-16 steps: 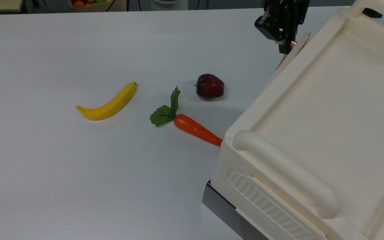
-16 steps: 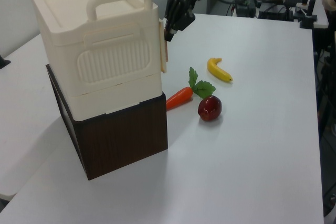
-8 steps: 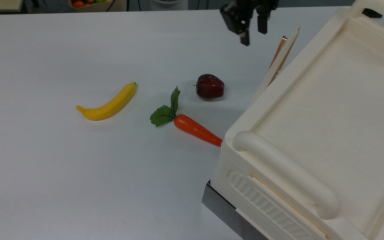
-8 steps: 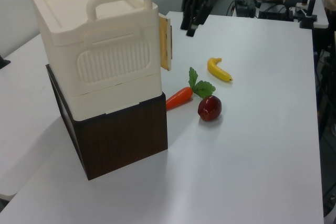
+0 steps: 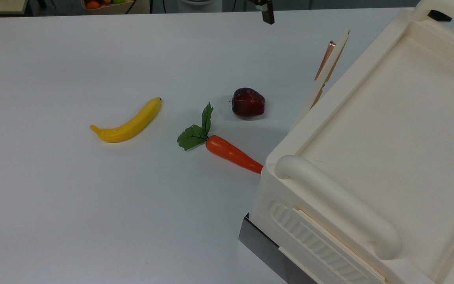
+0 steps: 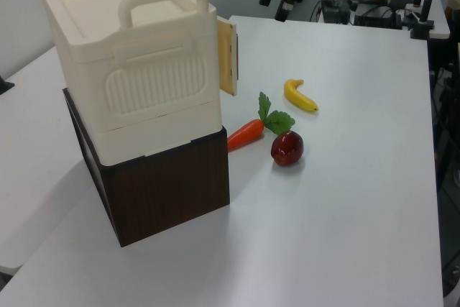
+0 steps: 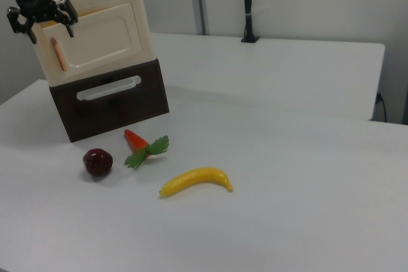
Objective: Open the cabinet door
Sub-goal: 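Pull the wooden door outward, swinging it away from the cabinet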
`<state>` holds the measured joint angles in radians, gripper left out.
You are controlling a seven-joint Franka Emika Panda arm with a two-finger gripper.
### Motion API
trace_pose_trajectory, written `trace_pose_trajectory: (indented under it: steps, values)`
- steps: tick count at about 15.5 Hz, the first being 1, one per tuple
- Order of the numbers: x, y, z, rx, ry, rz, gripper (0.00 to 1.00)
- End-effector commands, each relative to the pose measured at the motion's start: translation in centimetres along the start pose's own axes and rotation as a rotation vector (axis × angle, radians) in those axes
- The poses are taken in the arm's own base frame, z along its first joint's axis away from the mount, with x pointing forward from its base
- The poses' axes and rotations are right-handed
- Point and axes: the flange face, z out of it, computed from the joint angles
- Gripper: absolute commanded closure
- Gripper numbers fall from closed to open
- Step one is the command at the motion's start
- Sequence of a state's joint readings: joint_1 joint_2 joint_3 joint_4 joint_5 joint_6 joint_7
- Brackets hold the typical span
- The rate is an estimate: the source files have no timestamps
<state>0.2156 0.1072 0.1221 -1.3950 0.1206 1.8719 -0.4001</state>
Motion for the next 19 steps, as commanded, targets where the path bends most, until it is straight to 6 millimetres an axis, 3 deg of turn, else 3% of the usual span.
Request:
trace_pose_trajectory:
  steps: [1,5,8,13,19]
  values:
    - [2.2,-2.5,-0.8,0.019,0.129,-0.004,0.00]
    - [4.6,-5.4,0.6,0.032,0.239,-0.041,0.00]
    - [5.5,-6.3,1.7,0.034,0.273,-0.054,0.00]
    - [5.4,-6.8,3.7,0.049,0.248,-0.057,0.00]
    - [4.6,-6.0,4.2,0.042,0.209,-0.051,0.00]
